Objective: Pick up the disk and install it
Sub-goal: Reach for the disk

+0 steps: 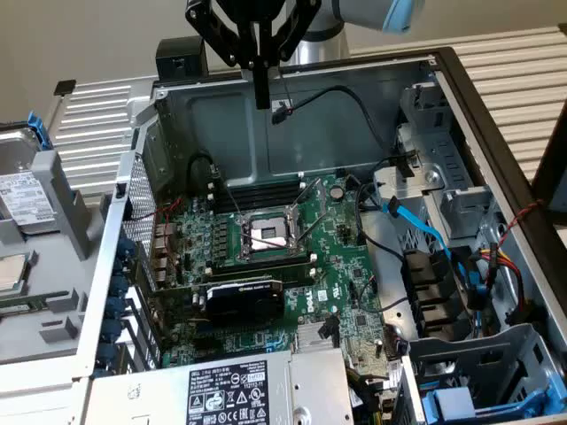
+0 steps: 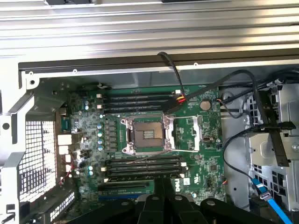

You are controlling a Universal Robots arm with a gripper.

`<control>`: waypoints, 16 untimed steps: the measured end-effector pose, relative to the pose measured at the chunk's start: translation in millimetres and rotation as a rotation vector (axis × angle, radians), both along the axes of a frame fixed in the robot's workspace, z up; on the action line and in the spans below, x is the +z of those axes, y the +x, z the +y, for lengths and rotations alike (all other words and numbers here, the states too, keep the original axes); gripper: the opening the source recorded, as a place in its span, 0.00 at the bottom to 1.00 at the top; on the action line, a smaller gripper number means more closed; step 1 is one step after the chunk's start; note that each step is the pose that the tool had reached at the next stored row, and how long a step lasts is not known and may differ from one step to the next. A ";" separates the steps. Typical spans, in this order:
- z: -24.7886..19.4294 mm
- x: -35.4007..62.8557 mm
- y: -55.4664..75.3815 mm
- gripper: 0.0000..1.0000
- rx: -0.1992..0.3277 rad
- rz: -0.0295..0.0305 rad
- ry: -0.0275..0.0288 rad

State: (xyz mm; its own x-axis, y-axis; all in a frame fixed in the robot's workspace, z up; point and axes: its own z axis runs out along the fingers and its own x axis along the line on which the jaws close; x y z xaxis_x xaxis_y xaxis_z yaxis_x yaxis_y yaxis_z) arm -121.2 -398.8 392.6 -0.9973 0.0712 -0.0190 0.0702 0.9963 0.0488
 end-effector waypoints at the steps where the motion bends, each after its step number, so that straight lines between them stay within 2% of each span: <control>1: 0.0 0.0 0.0 0.11 0.000 0.0001 0.0000; 12: 0.0 0.0 0.0 0.11 0.000 0.0000 0.0000; 16: 0.0 0.0 -4.0 0.11 0.000 0.0001 -0.0001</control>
